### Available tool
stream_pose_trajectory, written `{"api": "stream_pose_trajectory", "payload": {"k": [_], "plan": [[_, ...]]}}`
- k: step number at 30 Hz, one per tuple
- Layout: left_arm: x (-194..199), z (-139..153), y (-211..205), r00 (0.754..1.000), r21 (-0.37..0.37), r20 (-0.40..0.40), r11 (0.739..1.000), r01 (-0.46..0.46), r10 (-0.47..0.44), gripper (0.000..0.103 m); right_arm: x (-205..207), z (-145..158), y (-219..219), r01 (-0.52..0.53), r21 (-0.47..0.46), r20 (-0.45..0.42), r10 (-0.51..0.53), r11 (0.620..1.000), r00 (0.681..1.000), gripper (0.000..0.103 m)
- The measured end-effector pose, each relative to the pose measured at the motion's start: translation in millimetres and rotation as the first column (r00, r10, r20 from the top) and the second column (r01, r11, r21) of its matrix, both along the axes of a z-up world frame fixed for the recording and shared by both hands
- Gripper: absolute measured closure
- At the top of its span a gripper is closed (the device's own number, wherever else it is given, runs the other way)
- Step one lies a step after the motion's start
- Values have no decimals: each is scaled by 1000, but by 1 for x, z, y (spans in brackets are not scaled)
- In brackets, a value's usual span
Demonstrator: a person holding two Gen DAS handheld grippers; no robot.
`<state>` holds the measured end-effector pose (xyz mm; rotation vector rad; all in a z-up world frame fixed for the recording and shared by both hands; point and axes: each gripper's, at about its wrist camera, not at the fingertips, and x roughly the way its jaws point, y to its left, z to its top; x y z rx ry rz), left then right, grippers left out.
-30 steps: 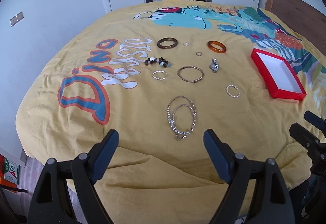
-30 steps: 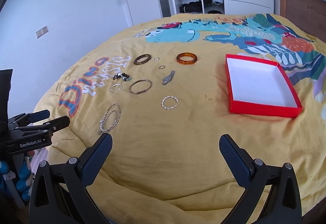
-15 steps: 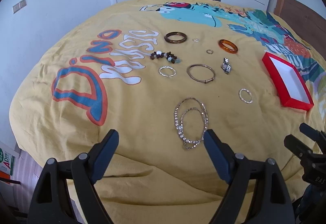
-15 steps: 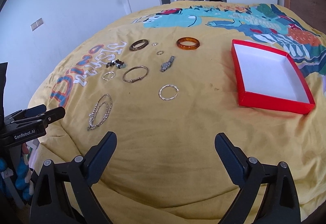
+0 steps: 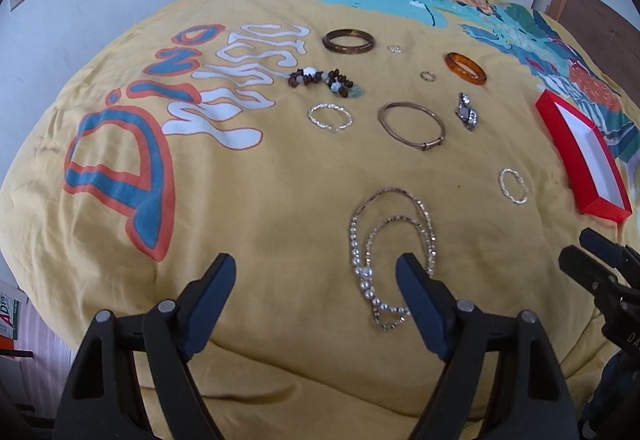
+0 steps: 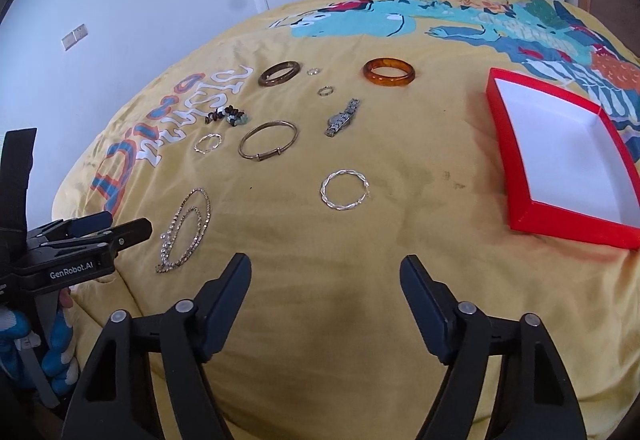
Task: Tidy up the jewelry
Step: 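Move both grippers toward the silver necklace and twisted silver hoop, then grasp the silver chain necklace with the left gripper while the right grasps the twisted hoop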
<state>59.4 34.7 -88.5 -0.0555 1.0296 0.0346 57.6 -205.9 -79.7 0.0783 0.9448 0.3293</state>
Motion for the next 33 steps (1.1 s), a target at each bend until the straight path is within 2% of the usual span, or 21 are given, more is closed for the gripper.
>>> {"api": "stream_pose_trajectory", "payload": {"k": [10, 14, 21, 25, 28, 30, 33], "plan": [[18, -26, -1, 998, -22, -66, 1000, 12, -13, 45, 43, -16, 2, 8, 44, -35, -6, 999, 999, 43], [23, -32, -3, 997, -24, -74, 999, 24, -25, 49, 61, -25, 5, 11, 57, -59, -8, 998, 998, 51], [30, -37, -7, 996, -22, -76, 999, 48, -49, 51, 84, -43, 15, 24, 30, -92, -21, 999, 996, 51], [33, -38, -13, 995, -1, -67, 998, 70, -70, 62, 91, -48, 17, 24, 21, -90, -22, 999, 996, 52], [33, -38, -14, 995, 7, -61, 997, 75, -74, 71, 93, -49, 16, 28, 20, -87, -27, 999, 996, 57], [33, -37, -15, 995, 8, -58, 997, 78, -78, 80, 93, -49, 15, 24, 9, -83, -23, 1000, 996, 64], [32, -35, -16, 995, 11, -57, 997, 78, -77, 90, 91, -49, 12, 17, 21, -87, -15, 1000, 996, 67]]}}
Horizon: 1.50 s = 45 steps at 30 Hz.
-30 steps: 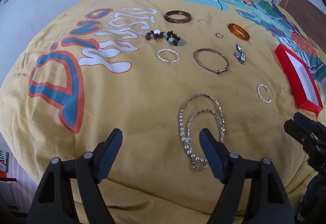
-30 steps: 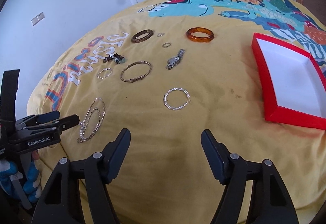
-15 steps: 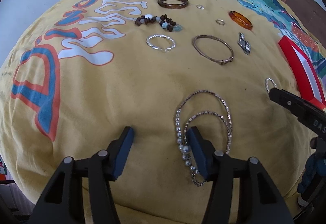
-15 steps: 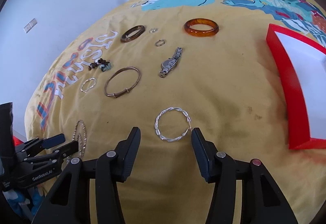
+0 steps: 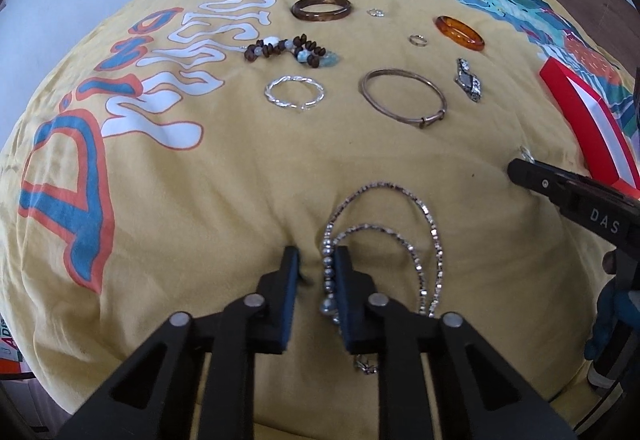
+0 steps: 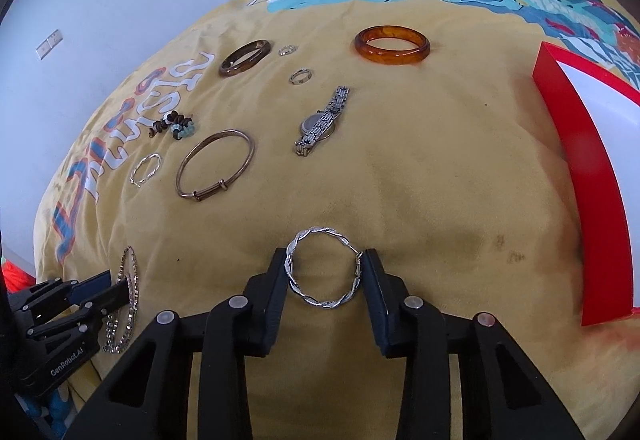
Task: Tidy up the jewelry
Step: 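Grasp the silver chain necklace with the left gripper while the right grasps the twisted hoop, then carry the necklace and hoop in both grippers over the red-rimmed white box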
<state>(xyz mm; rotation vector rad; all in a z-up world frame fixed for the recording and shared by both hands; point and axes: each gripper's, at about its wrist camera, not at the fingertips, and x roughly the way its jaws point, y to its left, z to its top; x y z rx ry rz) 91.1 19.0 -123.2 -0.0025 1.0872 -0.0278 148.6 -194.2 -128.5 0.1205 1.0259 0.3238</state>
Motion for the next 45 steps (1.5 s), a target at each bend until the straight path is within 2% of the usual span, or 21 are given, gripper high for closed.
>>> {"api": "stream_pose_trajectory", "payload": {"k": [3, 8, 14, 24, 30, 38, 45], "plan": [[0, 4, 0, 1000, -3, -1, 1000, -7, 7, 96, -5, 3, 0, -12, -2, 1, 12, 1000, 1000, 67], [-6, 16, 5, 1000, -32, 5, 999, -30, 30, 97, -16, 16, -1, -20, 7, 22, 19, 1000, 1000, 67], [-16, 38, 7, 998, -44, 38, 998, -43, 45, 99, -37, 47, -9, -7, 19, 79, 5, 1000, 997, 67], [-40, 94, -12, 990, -35, 144, 999, 10, -5, 98, -72, 93, -37, 31, 51, 165, -39, 998, 986, 67], [-38, 130, -24, 982, -70, 184, 997, 46, -32, 98, -87, 116, -60, 64, 70, 208, -78, 995, 975, 67], [-20, 200, -63, 952, -73, 283, 987, 140, -114, 98, -92, 140, -97, 114, 82, 245, -131, 990, 961, 67], [8, 263, -129, 904, -98, 374, 960, 261, -208, 98, -85, 162, -140, 177, 64, 279, -188, 982, 942, 67]]}}
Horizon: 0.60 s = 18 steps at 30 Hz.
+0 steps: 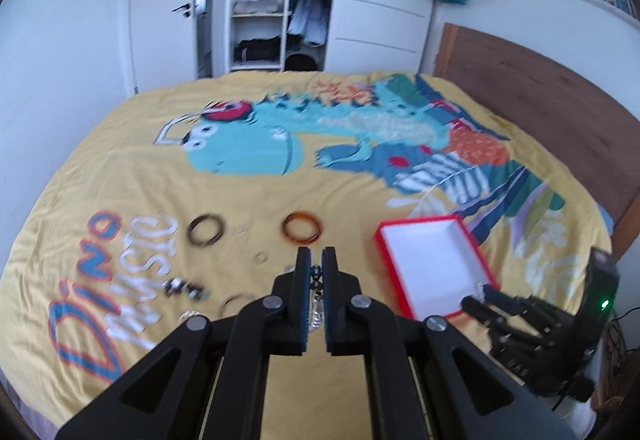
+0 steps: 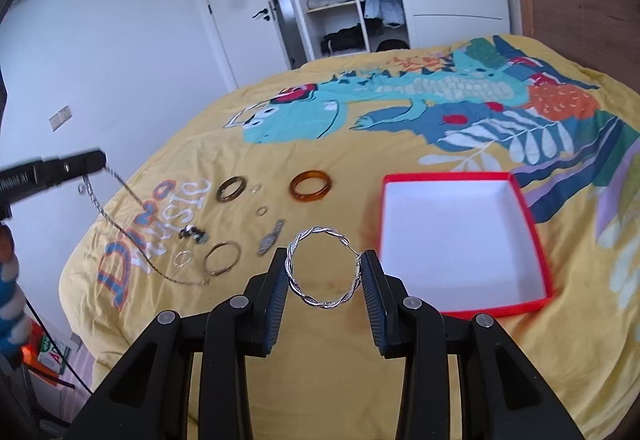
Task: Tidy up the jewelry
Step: 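Carry the necklace and hoop in both grippers over the red-rimmed white box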
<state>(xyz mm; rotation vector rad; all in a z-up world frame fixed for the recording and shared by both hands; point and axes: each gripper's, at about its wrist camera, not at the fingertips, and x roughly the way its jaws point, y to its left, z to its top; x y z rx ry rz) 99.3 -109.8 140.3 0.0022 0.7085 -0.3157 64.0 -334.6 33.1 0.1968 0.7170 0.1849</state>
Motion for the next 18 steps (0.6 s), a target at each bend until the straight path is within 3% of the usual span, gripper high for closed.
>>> {"api": "stream_pose_trajectory", "payload": {"k": [10, 14, 18], "plan": [[54, 24, -120, 988, -22, 35, 988, 152, -151, 98, 37, 4, -75, 93, -40, -15, -94, 995, 995, 67], [77, 10, -157, 983, -17, 16, 983, 183, -183, 98, 57, -8, -98, 110, -46, -34, -112, 993, 993, 67], [103, -23, -186, 980, -27, -50, 981, 194, -195, 98, 87, -30, -115, 108, -58, -70, -112, 992, 991, 67]]}}
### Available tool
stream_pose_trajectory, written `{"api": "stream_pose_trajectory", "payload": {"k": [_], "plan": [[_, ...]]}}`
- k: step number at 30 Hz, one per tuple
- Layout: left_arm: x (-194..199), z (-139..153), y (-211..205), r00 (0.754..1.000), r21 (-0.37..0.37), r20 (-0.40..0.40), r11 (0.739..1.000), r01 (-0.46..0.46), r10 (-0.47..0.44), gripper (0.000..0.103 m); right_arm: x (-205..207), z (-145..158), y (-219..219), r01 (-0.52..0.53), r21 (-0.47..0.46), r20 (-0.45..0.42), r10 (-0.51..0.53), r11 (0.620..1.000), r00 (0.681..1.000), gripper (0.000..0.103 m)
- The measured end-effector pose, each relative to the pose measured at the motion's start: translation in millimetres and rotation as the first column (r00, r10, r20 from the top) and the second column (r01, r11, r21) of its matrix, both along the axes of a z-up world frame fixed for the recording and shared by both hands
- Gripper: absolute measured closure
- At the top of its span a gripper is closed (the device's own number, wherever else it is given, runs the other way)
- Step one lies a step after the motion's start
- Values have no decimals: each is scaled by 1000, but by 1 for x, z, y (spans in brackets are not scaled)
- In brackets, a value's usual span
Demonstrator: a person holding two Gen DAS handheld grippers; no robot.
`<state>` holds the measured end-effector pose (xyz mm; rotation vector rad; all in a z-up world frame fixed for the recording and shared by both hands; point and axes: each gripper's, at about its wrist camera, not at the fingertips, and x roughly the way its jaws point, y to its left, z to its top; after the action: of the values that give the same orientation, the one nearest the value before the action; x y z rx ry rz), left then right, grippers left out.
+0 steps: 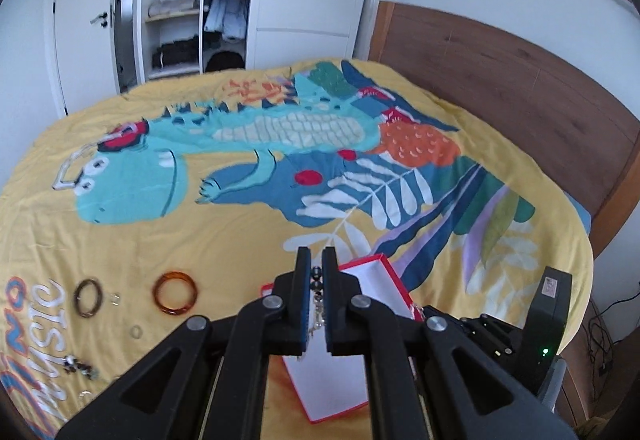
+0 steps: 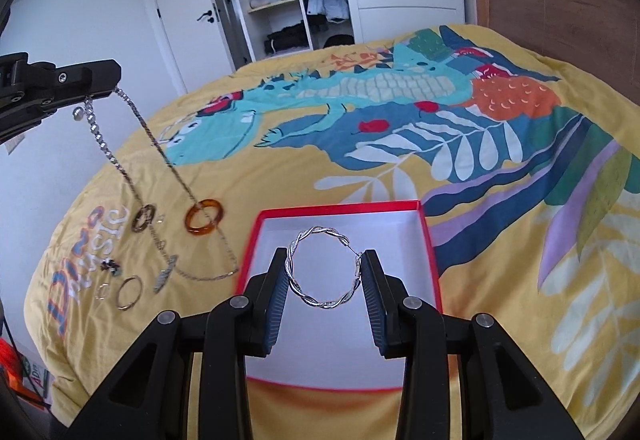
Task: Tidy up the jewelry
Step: 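Carry the necklace and hoop in both grippers over the red-rimmed white box, then open the left gripper to drop the necklace while the right releases the hoop into the box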
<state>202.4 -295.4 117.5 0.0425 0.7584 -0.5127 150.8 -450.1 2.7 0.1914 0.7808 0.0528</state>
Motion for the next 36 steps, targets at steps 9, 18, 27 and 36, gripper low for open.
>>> {"api": "stream_pose_trajectory", "payload": {"k": [9, 18, 27, 36], "plan": [[31, -121, -17, 977, 82, -213, 997, 3, 14, 98, 57, -66, -14, -31, -6, -119, 30, 1000, 992, 67], [10, -195, -23, 938, 100, -346, 992, 75, -36, 98, 70, -109, -14, -70, -27, -233, 62, 997, 970, 67], [7, -212, -21, 926, 101, -377, 993, 59, -17, 97, 73, -114, -1, -159, -120, -253, 125, 980, 959, 66], [6, -211, -16, 915, 52, -403, 997, 51, -26, 95, 70, -113, 2, -186, -144, -264, 143, 972, 954, 58]]}}
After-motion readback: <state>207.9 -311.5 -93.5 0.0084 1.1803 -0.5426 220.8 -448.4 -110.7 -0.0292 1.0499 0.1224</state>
